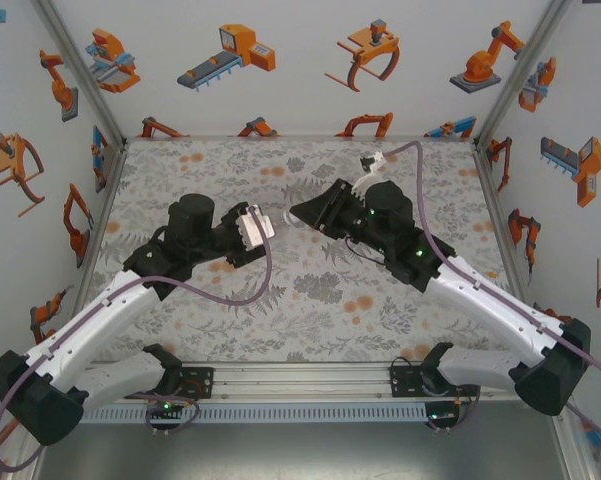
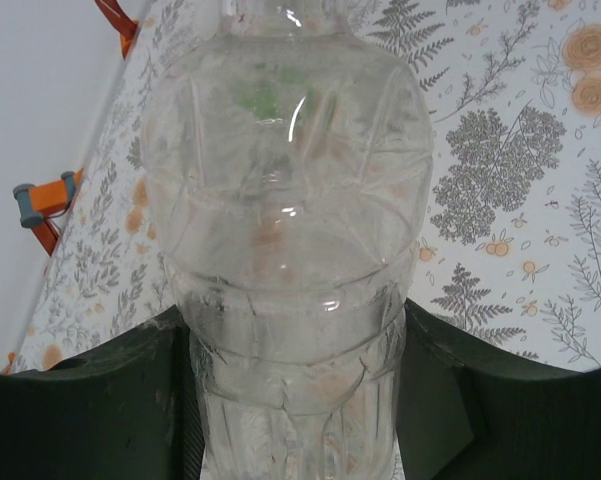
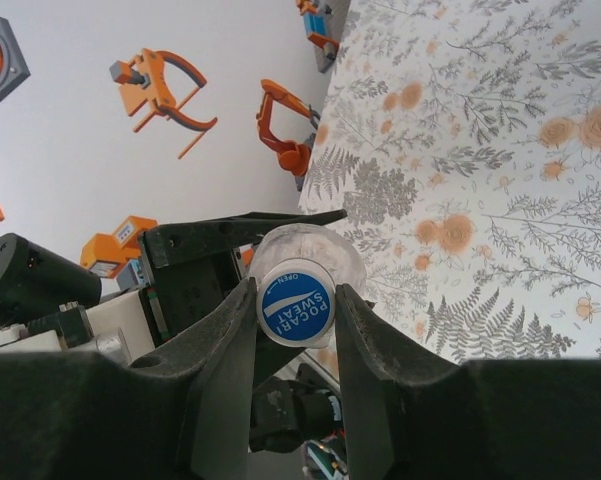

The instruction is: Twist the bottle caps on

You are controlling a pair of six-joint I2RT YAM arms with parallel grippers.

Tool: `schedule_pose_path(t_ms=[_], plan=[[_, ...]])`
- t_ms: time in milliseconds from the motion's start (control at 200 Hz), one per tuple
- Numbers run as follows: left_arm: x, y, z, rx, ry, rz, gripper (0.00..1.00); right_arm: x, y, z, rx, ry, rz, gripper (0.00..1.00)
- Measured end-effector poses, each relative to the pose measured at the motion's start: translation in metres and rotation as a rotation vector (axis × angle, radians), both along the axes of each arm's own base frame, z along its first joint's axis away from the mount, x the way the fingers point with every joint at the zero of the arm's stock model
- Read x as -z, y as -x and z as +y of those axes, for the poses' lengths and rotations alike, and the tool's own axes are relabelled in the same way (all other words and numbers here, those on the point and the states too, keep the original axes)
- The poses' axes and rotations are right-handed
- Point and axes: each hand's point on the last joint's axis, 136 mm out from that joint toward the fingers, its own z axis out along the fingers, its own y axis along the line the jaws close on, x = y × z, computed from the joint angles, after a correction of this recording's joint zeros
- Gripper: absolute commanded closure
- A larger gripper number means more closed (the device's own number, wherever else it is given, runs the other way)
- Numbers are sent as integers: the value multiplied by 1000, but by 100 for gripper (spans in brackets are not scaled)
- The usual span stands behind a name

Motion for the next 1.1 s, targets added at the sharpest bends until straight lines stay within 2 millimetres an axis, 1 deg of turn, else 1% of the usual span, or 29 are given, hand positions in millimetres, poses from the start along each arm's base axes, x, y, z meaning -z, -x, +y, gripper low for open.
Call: schedule_pose_path(t_ms=[135, 185, 310, 350, 441, 496, 586, 681, 851, 926, 986, 1101], plan=[[4, 0, 2, -10, -16, 11, 100, 5, 0, 3, -8, 17, 20, 100], [5, 0, 2, -10, -17, 13, 100, 6, 0, 3, -10, 22, 25, 93], [6, 1, 3, -9, -21, 18, 100, 8, 0, 2, -11, 29, 32, 71], [6, 1, 3, -8, -20, 18, 100, 8, 0, 2, -10, 32, 34, 66], [5, 2, 2, -1, -18, 18, 100, 8, 2, 1, -13, 37, 34, 57], [1, 3, -2, 12, -3, 6, 100, 9, 6, 3, -31, 42, 39, 53], [-6, 5, -6, 32, 19, -9, 100, 10, 11, 5, -55, 53, 36, 48], [-9, 5, -8, 38, 28, -16, 100, 9, 14, 4, -65, 60, 25, 42], [-13, 6, -9, 49, 40, -23, 100, 0, 20, -1, -80, 85, -34, 34], [-13, 6, -10, 55, 43, -23, 100, -6, 24, -6, -91, 112, -89, 31], [-13, 7, -11, 60, 46, -22, 100, -13, 29, -11, -104, 142, -152, 30], [-15, 13, -14, 93, 57, -13, 100, -34, 40, -22, -138, 221, -345, 31]])
